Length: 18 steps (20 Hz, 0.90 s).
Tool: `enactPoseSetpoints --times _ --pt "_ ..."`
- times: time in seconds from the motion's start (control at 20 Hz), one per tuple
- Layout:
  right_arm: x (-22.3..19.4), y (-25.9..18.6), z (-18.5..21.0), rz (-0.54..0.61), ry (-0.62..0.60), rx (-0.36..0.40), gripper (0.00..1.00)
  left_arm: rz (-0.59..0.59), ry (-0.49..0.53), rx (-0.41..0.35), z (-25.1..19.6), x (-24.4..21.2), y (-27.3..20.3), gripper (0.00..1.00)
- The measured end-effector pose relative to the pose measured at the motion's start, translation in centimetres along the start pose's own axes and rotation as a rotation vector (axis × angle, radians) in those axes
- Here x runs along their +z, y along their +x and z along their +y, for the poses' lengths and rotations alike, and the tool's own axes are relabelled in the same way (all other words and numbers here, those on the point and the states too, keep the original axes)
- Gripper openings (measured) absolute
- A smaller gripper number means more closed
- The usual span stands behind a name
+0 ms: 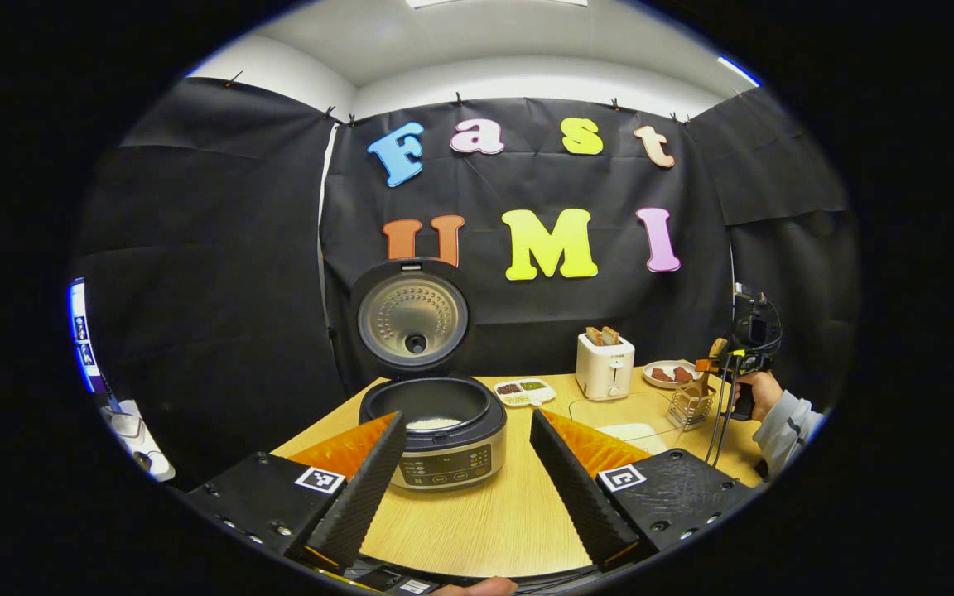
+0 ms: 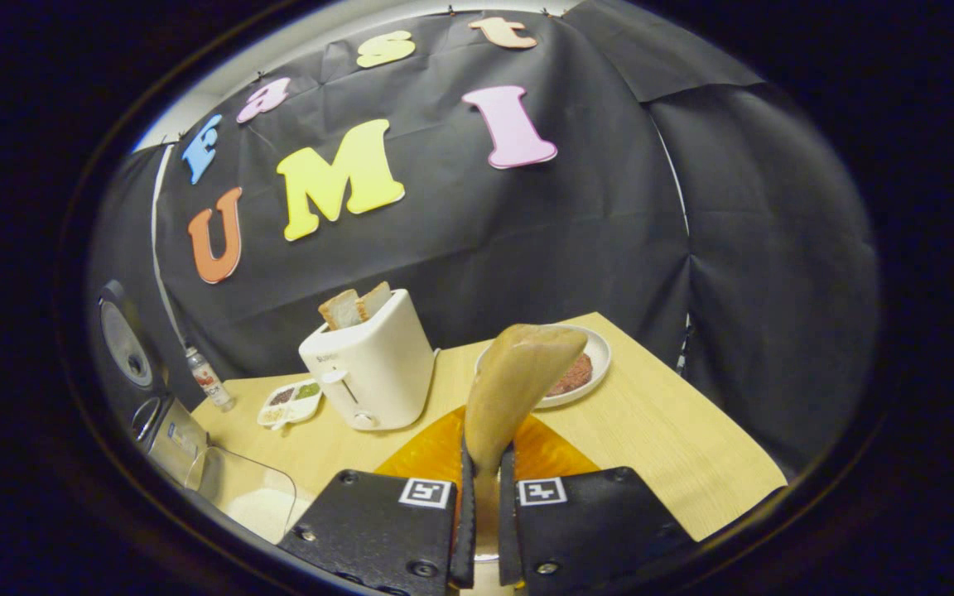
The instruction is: Close the left gripper, press the button to open the rice cooker; take a wooden spoon from the chopstick holder with the right hand, scoop a spoonful of rice and pour it into the rice cooker, then put the wooden spoon back into the chopstick holder.
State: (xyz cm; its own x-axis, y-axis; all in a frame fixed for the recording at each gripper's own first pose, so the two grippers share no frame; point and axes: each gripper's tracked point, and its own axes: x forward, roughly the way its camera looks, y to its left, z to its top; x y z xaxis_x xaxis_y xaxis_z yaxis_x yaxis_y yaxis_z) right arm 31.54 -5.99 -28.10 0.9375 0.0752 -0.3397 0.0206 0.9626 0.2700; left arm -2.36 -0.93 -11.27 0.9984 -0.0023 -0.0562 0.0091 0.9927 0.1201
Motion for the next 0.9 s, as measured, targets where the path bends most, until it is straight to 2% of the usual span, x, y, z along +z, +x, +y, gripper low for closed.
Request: enactPoseSetpoints --times 0.3,0.6,0.9 --pt "4.7 -3.5 2.1 -0.096 -0.088 -0.012 0.11 0.004 -0.013 -0.016 0.8 0.1 -0.4 0.95" --pt "9.2 -8.7 7.2 -0.183 -0.157 0.029 0.11 -0.014 -0.042 -0.040 1.4 0.9 -0.9 0.95" --pt "9.0 -11.2 13.8 -0.191 -0.205 0.112 0.11 -0.016 -0.058 -0.050 2.2 0.7 -1.4 0.95"
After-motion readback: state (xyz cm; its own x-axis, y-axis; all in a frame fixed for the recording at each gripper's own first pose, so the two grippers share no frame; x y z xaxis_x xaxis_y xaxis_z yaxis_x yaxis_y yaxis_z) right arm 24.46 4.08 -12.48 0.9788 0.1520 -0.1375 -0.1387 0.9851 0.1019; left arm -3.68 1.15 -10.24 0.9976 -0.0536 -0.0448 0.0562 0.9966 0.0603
